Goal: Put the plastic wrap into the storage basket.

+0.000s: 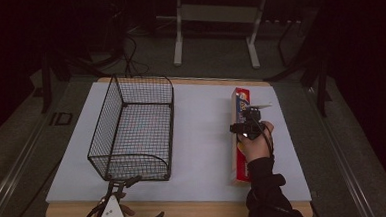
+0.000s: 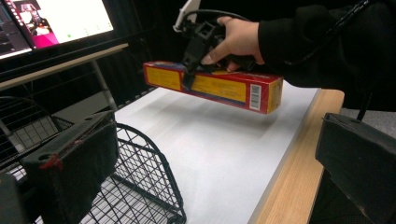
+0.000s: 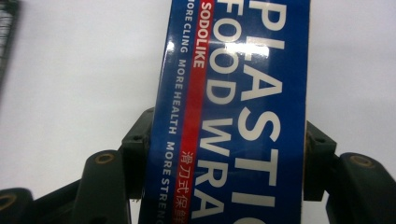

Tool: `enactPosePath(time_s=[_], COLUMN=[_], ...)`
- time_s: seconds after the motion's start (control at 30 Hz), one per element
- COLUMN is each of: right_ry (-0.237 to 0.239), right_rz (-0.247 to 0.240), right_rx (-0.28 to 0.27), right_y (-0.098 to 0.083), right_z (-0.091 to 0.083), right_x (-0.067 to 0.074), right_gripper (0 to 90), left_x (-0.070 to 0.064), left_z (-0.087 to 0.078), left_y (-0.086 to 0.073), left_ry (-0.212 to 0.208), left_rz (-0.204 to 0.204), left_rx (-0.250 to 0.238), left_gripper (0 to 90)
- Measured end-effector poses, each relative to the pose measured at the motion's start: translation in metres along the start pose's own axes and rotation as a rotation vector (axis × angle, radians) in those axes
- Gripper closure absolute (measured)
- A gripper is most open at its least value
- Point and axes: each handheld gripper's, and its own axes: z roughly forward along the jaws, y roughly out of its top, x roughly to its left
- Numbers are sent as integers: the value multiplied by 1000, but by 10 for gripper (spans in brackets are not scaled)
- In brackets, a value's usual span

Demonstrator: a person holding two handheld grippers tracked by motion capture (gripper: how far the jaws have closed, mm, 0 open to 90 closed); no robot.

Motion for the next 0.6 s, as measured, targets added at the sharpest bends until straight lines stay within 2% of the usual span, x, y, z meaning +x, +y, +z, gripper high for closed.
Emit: enactPosePath(time_s=[0.07, 0.2, 0.27, 0.37, 0.5, 0.6], right_ry=[5, 21, 38, 29, 59, 65], right_rz=[-8, -81, -90, -138, -175, -217], right_rx=[-3, -52, -54, -74, -92, -96], right_y=[2, 13, 18, 25, 35, 40], right_z=[-3, -20, -26, -34, -45, -50], right_x=[3, 19, 24, 33, 45, 57], right_gripper=[385, 385, 385, 386, 386, 386], left_x=[0, 0, 0, 0, 0, -1], left_z=[0, -1, -1, 0, 0, 0], left_y=[0, 0, 0, 0, 0, 0], left_ry=[0, 0, -2, -4, -9, -10], left_rz=[-1, -2, -4, -6, -6, -4], left_rx=[-1, -4, -3, -4, -1, -3], left_gripper=[1, 1, 1, 1, 1, 1])
